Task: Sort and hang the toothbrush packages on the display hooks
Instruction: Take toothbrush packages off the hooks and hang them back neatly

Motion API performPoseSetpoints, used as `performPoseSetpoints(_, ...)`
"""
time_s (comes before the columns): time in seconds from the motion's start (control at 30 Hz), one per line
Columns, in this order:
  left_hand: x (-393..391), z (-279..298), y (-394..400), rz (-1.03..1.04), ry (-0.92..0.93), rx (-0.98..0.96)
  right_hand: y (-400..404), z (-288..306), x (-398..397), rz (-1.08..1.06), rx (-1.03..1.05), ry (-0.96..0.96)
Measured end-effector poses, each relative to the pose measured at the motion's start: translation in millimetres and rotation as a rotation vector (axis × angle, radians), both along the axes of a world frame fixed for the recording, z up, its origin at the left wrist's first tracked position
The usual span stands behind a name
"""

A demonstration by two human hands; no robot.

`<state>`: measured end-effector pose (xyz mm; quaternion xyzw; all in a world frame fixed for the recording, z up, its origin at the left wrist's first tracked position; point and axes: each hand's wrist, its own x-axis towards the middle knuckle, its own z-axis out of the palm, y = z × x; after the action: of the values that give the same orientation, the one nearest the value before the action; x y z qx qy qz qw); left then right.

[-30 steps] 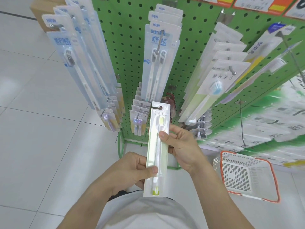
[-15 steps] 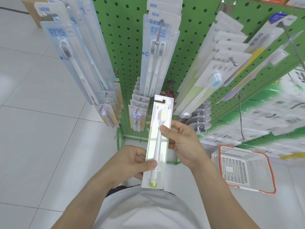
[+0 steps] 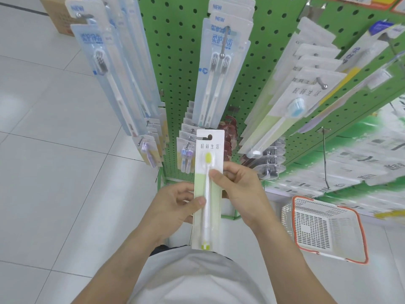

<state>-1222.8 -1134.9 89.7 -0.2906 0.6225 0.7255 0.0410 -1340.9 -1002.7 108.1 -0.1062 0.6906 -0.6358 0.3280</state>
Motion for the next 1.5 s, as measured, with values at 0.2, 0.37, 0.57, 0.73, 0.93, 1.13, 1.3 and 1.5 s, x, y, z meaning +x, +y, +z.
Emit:
performPoseSetpoints(0.2, 2.0, -2.2, 0.4, 0.111, -0.007, -0.134, 5.1, 3.3, 3.0, -0.003, 0.102, 0.245)
performPoseSetpoints(0.37, -1.0, 9.3, 10.1, 0.253, 0.251, -0.482, 4.0, -0.2, 12.1, 0.134, 0.225, 0.383)
performPoseSetpoints(0.57, -8.9, 13.6, 5.5, 0.347, 0.298, -0.337, 9.5, 4.5, 16.7, 0.318, 0.216, 0.550)
performPoseSetpoints(0.73, -15.1, 13.4, -2.6, 0.377, 0.350, 0.046, 15.4, -4.5, 12.6, 0.253, 0.124, 0.470)
performPoseSetpoints(0.93, -20.5, 17.0, -6.9, 0.411, 0.270, 0.344, 14.0, -8.9, 13.4, 0.294, 0.056, 0.074)
performPoseSetpoints(1.13, -23.4, 19.0, -9.8, 0.409, 0.215, 0.124, 15.8, -15.0, 11.6, 0.253, 0.055, 0.078)
performPoseSetpoints(1.3, -22.1, 11.1, -10.8, 0.427, 0.196, 0.014, 21.9, -17.9, 6.0, 0.329, 0.043, 0.108)
performPoseSetpoints(1.5, -24.8, 12.1, -14.9, 0.624, 0.182, 0.151, 25.2, -12.9, -2.4, 0.320, -0.020, 0.062)
